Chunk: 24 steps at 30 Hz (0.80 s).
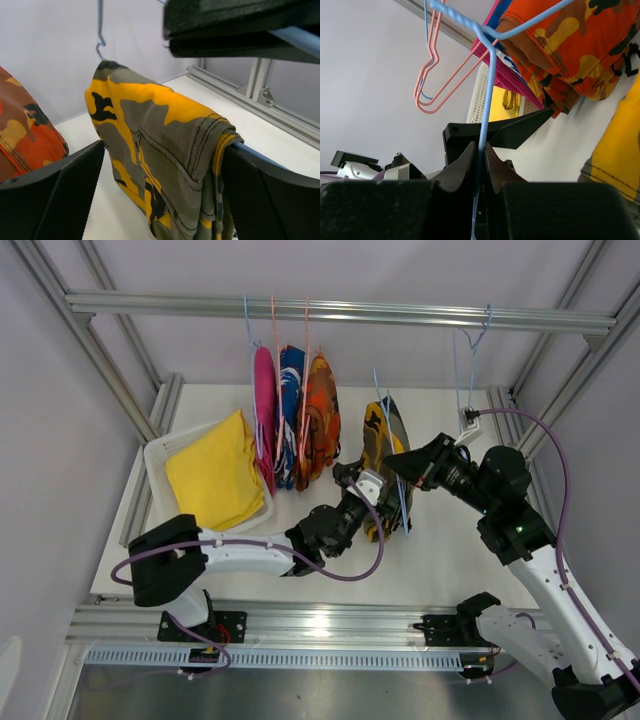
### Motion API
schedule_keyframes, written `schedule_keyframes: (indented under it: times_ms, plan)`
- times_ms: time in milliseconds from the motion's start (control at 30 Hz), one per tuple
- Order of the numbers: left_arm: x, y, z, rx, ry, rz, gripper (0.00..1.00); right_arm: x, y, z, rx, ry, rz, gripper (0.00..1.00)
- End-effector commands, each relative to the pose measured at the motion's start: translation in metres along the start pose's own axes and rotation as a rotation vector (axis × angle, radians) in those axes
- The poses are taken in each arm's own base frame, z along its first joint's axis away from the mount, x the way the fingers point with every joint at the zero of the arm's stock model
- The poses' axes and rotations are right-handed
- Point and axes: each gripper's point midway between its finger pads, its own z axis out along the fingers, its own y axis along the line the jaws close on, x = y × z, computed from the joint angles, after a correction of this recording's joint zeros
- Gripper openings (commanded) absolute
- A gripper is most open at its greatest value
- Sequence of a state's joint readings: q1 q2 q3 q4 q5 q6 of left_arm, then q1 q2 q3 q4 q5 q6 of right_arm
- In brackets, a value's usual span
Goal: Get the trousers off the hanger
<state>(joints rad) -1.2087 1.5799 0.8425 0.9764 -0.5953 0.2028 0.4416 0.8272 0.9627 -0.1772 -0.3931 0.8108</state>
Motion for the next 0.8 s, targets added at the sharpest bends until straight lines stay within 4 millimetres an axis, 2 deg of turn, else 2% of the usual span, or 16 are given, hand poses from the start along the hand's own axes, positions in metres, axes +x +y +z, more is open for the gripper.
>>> schedule_keyframes:
  times_ms: [0,67,167,467,600,733,767]
  plan:
    - [-0.015,0.011,0.017,-0.105,-0.037,-0.001,0.95,-0.031,0.052,-0.015,-0.182,-0.122,-0.119,0.0]
    - [-0.011,0.015,0.02,-0.126,-0.03,0.008,0.86,-0.032,0.055,-0.017,-0.189,-0.124,-0.117,0.0]
    - [-0.001,0.017,0.022,-0.147,-0.021,0.006,0.8,-0.032,0.056,-0.017,-0.191,-0.122,-0.107,0.0]
    - [0.02,0.011,0.023,-0.155,0.019,-0.037,0.71,-0.037,0.057,-0.018,-0.207,-0.173,-0.068,0.0]
    - [0.029,0.004,0.025,-0.141,0.045,-0.041,0.7,-0.039,0.057,-0.024,-0.227,-0.219,-0.05,0.0]
    - [0.036,0.0,0.03,-0.142,0.062,-0.052,0.69,-0.044,0.068,-0.029,-0.273,-0.246,-0.04,0.0]
    - [0.038,-0.002,0.03,-0.135,0.068,-0.055,0.78,-0.047,0.072,-0.032,-0.286,-0.255,-0.034,0.0]
